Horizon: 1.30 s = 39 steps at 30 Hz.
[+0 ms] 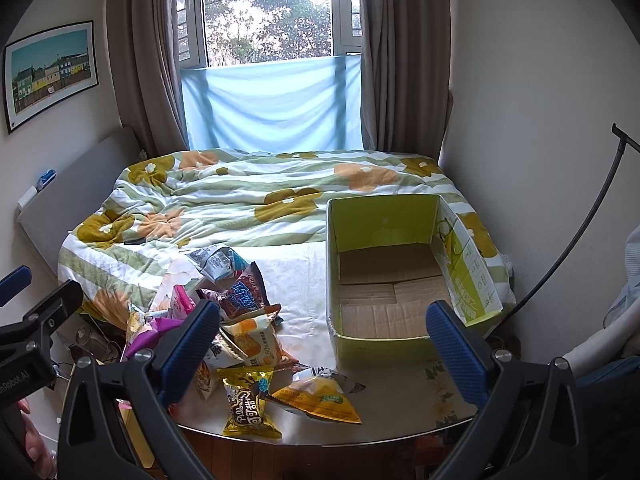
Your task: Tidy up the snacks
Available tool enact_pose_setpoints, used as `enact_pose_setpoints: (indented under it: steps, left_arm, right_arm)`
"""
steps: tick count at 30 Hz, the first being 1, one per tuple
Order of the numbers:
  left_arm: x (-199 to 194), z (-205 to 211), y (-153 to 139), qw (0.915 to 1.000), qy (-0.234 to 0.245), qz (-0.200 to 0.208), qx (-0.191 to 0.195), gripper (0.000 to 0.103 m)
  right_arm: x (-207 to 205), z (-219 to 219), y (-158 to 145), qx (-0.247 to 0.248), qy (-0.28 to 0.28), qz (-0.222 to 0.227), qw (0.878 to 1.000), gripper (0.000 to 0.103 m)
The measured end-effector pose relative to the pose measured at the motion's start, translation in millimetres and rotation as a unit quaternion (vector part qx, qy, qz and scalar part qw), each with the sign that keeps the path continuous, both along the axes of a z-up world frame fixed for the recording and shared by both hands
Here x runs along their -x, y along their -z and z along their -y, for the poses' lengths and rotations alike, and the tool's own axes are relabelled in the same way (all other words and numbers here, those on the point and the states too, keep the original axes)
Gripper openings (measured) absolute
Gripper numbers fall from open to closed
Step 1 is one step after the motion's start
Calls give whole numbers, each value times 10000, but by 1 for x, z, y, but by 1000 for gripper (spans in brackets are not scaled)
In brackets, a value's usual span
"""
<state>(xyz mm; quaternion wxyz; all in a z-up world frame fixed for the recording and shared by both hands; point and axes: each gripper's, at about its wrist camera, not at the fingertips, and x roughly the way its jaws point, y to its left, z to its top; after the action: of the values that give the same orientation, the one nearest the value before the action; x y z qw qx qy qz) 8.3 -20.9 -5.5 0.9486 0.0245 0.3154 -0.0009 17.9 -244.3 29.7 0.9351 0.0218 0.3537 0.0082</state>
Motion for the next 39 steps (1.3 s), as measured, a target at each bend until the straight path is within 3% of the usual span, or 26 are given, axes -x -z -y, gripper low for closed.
enact_pose_setpoints:
  steps: [6,13,23,31,39]
  left_arm:
    - [-2,-3,0,10000,5,-12,-14,103]
    - [-20,-7,13,9991,89,-403,-2,103]
    - [-38,7,106,9855,188,-1635,407,103]
    - [-44,36,187,9677,-265,-2443,556,102]
    - [-55,60,246,9590,-366,-2751,577,102]
  right_arm:
    - [-1,-5,2,-25,10,25,10000,103]
    - [-9,-8,12,-233,152,-247,9993,103]
    - [-15,5,68,-418,256,-1126,9924,103]
    - [-50,23,137,-646,-76,-1916,9793,103]
    - [-80,28,210,-1187,-11,-2550,9596,103]
